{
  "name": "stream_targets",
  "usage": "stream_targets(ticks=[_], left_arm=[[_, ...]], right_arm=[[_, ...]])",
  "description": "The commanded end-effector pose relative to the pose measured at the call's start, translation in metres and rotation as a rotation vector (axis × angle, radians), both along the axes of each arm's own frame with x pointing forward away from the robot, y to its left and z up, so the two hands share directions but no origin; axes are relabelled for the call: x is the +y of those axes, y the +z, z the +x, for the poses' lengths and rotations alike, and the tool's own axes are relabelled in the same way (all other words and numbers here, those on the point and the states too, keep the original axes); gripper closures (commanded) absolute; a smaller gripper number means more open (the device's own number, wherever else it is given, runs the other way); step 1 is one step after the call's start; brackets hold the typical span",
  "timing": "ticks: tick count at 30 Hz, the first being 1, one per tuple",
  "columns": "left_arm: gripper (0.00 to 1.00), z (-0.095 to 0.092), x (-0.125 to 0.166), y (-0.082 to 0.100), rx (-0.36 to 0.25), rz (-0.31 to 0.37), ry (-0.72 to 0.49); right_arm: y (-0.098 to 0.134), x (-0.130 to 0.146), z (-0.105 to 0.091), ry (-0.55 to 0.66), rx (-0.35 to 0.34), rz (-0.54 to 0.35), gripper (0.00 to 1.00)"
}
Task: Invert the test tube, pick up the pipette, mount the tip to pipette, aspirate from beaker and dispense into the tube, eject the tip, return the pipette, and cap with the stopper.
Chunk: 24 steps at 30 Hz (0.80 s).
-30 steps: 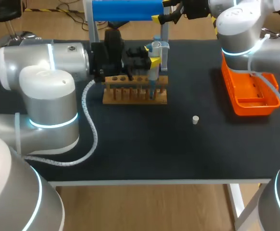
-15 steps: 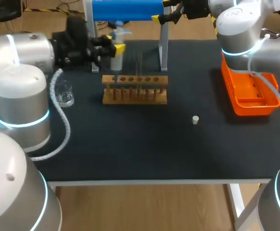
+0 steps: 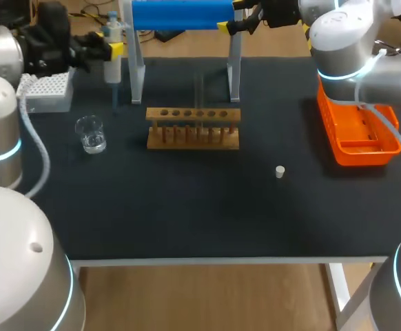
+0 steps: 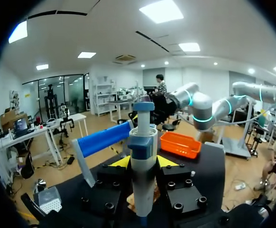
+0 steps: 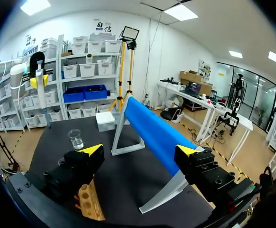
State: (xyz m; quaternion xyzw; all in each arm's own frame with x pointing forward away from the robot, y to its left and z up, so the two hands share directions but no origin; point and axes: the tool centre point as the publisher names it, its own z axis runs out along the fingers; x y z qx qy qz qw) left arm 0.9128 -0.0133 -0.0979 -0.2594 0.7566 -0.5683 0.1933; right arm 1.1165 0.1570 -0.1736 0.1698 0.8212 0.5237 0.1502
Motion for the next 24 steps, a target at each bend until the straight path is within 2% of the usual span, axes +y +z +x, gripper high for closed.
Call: stream_targets(ticks=[1,8,14,24], left_arm=[[1.00,0.020,0.007,0.007,0.038,0.029,-0.044],[1.00,0.064,0.008,0.007,0.065,0.045,-0.026],[1.00,0.105,-0.001,-0.001,0.137,0.050,0.042],[1.00,0.154,-0.020,-0.010,0.203,0.057,0.163]], right_arm=[[0.001,-0.001,0.001,0.003,0.003,-0.003,0.00],[0.001,-0.001,0.001,0.003,0.003,-0.003,0.00],[0.001,-0.001,0.001,0.003,0.003,-0.003,0.00],[0.001,-0.001,0.001,0.003,0.003,-0.003,0.00]])
